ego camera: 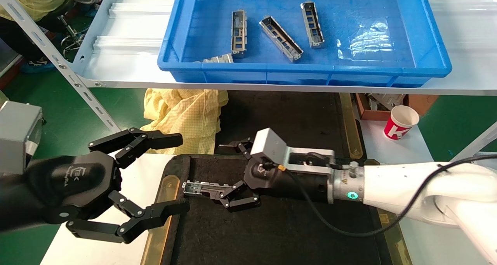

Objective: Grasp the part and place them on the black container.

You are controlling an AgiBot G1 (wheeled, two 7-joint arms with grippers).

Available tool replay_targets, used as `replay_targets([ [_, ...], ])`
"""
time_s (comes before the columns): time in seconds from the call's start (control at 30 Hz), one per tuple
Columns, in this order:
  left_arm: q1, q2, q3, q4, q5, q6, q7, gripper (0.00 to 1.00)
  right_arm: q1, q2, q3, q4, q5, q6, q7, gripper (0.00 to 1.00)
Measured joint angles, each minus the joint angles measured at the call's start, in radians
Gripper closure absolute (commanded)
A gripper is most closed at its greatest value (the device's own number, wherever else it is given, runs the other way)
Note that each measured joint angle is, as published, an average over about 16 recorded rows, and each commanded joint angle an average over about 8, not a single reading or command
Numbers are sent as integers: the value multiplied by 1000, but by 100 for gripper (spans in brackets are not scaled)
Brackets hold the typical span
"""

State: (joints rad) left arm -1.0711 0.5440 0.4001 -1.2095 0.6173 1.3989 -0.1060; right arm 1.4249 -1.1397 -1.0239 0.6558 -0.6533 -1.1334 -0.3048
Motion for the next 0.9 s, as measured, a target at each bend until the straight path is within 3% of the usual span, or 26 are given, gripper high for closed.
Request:
replay_targets([
  [0.9, 0, 0, 0, 0, 0, 0, 0, 0, -217, 327, 461, 389, -48, -224, 305, 0],
])
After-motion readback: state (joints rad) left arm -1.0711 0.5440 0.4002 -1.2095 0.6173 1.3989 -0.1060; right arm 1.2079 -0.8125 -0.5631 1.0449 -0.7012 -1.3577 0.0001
